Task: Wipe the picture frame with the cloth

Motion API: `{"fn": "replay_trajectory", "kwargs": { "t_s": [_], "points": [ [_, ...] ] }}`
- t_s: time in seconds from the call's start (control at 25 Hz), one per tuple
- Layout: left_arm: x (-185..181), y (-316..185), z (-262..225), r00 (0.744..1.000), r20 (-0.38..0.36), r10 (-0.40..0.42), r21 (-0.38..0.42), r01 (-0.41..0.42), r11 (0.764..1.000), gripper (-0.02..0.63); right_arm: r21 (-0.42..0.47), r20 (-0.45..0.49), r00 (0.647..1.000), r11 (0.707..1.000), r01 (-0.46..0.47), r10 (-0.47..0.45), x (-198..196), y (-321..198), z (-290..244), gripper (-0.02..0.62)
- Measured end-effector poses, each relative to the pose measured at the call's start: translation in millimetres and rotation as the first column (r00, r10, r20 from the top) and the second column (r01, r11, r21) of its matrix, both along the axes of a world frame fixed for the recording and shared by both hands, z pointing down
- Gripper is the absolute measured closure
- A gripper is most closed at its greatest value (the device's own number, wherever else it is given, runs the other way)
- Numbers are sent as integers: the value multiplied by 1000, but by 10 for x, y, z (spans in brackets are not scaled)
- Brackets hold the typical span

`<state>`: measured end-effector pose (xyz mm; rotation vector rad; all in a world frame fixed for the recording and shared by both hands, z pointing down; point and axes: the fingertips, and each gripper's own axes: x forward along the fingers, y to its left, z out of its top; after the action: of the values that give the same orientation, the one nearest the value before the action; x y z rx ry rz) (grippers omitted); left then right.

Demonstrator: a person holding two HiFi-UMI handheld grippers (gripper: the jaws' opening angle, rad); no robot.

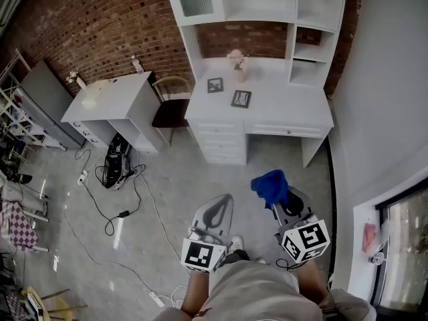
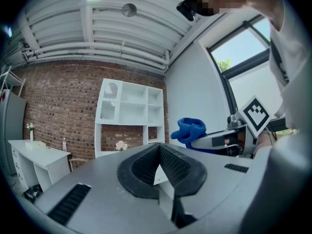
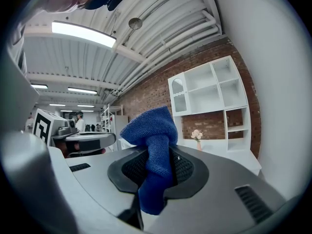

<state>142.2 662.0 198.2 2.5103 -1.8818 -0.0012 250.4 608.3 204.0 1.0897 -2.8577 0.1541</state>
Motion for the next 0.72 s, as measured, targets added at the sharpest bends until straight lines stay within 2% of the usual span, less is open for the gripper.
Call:
{"fn": "replay_trajectory", "kwargs": {
  "t_s": [0.52, 0.72],
  "points": [
    [-521, -559, 120, 995, -20, 93, -25, -94, 995, 608, -10, -42, 997, 998, -70, 69, -599, -442, 95, 518],
    [-680, -758, 157, 993, -27, 113, -27, -114, 993, 607, -39, -57, 994, 995, -96, 94, -725, -582, 186, 518]
  ]
}}
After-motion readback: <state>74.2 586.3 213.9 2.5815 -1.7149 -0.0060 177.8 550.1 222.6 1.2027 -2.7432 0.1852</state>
